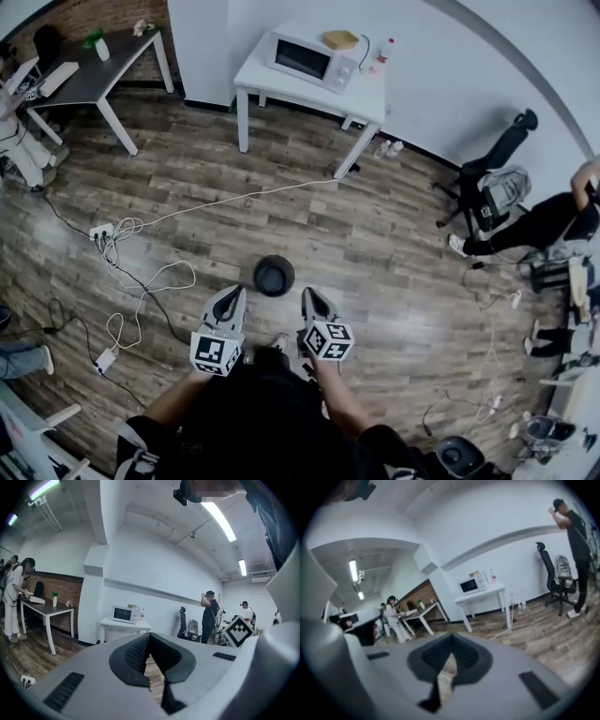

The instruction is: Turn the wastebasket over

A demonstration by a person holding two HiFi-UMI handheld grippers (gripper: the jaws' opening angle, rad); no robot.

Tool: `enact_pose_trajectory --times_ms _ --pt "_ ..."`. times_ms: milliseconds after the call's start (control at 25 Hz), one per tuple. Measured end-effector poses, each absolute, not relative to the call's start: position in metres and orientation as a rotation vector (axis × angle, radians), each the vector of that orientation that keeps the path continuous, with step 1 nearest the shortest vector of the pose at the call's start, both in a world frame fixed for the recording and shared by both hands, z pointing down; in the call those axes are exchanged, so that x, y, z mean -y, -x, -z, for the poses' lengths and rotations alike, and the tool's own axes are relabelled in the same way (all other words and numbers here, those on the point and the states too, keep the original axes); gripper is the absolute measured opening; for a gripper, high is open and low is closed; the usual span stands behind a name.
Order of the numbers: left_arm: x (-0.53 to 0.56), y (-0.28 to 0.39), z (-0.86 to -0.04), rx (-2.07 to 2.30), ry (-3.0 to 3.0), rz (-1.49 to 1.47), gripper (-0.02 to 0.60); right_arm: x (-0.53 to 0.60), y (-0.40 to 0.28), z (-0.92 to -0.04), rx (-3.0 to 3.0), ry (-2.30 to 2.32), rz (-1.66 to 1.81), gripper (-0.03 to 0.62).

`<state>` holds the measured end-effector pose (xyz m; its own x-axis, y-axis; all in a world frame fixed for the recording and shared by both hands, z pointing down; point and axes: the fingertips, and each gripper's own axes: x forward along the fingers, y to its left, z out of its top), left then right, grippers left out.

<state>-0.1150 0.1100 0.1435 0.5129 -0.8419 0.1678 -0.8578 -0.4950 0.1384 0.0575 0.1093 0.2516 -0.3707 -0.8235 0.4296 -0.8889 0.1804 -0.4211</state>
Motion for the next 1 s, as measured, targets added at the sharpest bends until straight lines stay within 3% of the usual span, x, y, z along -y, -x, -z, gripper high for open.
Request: enact_pose_trajectory --times_ms 320,600,1000 --pt "-0.128 0.12 -0.102 1.45 -2.616 -0.05 0.034 -0.152 -0.03 -0.14 2.497 -1.833 -0.565 0.032" --pt "-0.142 0.116 -0.112 1.38 -2.574 0.016 0.033 -0.181 -0.012 -0.163 2.51 -1.775 -0.744 0.032" --pt "-0.148 0.108 -0.117 1.384 -2.586 -0.008 0.034 -0.184 -0.019 -0.169 2.488 -1.779 -0.713 0.032"
